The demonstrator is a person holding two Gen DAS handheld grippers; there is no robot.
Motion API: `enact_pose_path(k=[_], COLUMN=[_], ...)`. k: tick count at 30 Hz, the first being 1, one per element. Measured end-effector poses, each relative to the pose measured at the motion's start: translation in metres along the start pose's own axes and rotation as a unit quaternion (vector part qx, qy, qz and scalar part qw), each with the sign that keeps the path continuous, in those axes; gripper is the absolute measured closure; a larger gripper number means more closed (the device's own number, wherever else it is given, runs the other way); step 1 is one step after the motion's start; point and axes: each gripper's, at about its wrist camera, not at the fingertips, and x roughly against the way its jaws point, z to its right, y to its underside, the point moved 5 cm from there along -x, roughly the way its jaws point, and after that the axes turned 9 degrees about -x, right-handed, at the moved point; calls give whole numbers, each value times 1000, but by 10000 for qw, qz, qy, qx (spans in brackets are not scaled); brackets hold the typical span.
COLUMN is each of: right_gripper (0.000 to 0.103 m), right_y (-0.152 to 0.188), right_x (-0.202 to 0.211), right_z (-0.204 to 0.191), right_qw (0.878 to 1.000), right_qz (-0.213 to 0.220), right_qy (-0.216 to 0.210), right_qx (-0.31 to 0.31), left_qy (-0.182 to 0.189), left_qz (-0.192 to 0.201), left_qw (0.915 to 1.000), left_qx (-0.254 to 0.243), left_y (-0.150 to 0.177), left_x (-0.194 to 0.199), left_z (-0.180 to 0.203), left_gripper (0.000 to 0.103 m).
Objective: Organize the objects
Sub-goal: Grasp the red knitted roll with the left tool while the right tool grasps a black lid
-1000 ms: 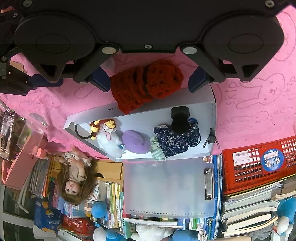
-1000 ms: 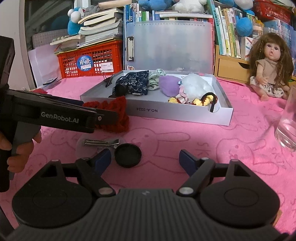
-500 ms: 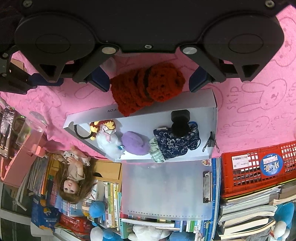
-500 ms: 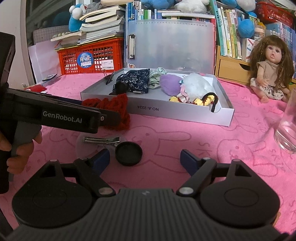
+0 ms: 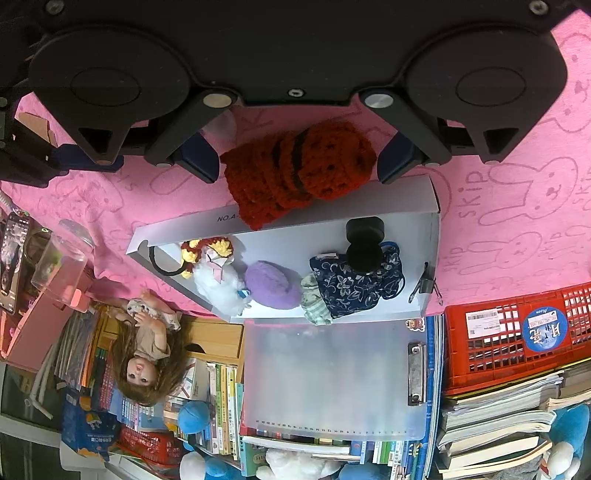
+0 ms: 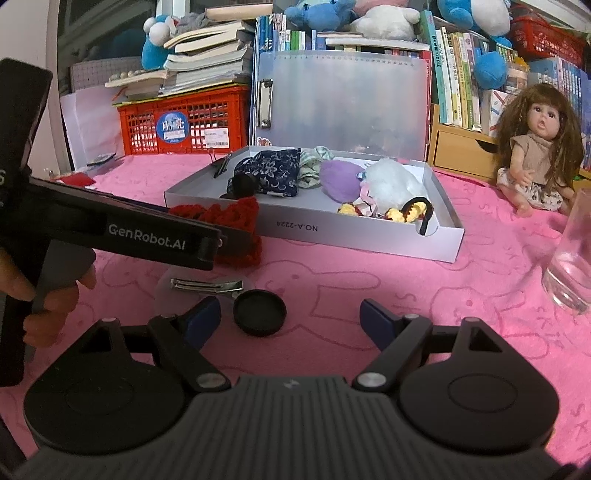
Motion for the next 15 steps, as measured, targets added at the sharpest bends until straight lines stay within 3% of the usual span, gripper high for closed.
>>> enact_pose_path(k=[7,15], right_gripper=[22,39], right_y=[2,1], right_x=[1,0], right_z=[-3,-10], right_qw=[9999,9996], right_qz=[-93,-188], right_qy=[-87,-153], right_qx=[92,145], left_qy=[-4,-53], left_qz=[49,56], left_qw=[10000,9999], left_qx=[60,92], left_y=[-2,-3], left_x=[1,0], left_z=[-2,-3], left_gripper=[16,25])
